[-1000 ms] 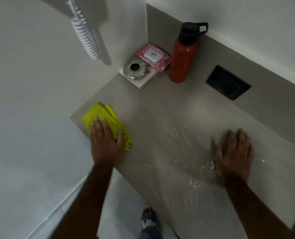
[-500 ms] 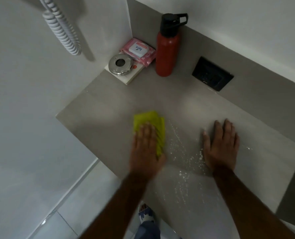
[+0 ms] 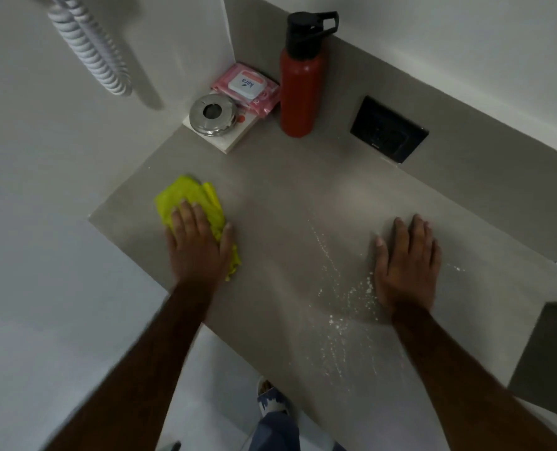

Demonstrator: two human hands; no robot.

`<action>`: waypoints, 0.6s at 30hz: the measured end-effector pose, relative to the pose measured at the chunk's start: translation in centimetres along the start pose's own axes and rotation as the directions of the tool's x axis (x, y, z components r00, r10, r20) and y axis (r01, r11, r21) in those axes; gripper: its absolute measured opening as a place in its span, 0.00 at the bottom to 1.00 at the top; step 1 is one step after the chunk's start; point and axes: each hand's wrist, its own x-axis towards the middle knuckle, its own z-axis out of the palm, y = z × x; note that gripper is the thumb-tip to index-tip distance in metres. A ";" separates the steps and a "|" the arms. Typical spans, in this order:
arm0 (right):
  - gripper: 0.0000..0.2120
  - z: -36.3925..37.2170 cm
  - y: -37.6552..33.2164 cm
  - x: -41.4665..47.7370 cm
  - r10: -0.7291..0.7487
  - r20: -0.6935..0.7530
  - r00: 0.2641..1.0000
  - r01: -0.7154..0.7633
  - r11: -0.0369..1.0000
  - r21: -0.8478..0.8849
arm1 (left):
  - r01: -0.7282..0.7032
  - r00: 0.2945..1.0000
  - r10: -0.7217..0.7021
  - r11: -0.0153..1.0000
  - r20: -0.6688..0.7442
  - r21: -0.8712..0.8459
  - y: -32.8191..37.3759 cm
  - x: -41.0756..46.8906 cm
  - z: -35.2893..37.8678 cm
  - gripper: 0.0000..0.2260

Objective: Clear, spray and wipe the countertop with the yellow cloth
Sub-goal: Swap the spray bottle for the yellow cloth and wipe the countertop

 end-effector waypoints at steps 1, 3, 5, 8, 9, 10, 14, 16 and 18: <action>0.29 0.2 0.1 0.0 -0.004 -0.002 1.000 0.004 1.000 0.002 | -0.049 0.999 0.049 0.999 0.016 -0.007 1.7 1.2 0.2 0.36; 0.28 0.5 0.2 0.0 -0.008 -0.001 1.000 0.008 1.000 0.004 | -0.184 0.982 0.184 0.983 0.048 -0.017 5.4 2.2 0.5 0.36; 0.27 0.6 0.3 -0.1 -0.010 -0.007 1.000 0.010 1.000 0.006 | -0.334 0.939 0.336 0.942 0.071 -0.030 9.7 0.8 1.0 0.37; 0.24 0.3 0.4 0.0 0.008 -0.019 1.000 -0.007 0.999 0.053 | -0.562 0.819 0.566 0.825 0.094 -0.069 14.4 -5.6 1.9 0.37; 0.24 -0.1 0.4 0.1 0.014 -0.010 1.000 -0.012 0.995 0.098 | -0.636 0.761 0.642 0.767 0.095 -0.085 14.5 -8.3 2.2 0.36; 0.23 -0.7 0.6 0.0 0.005 0.007 1.000 -0.006 0.987 0.160 | -0.699 0.704 0.704 0.710 0.097 -0.085 13.8 -11.1 2.3 0.36; 0.28 -3.0 3.9 -0.8 -0.076 0.040 0.996 0.067 0.979 0.191 | -0.703 0.702 0.701 0.710 0.123 -0.031 5.2 -16.5 2.2 0.37; 0.29 -3.6 7.3 -1.8 0.018 -0.009 1.000 -0.016 0.992 0.128 | -0.587 0.806 0.579 0.809 0.124 0.030 0.9 -16.3 1.8 0.36; 0.31 -3.6 10.0 -3.0 0.110 -0.028 0.994 -0.107 0.990 0.097 | -0.435 0.899 0.428 0.897 0.098 0.075 -1.3 -14.8 1.2 0.36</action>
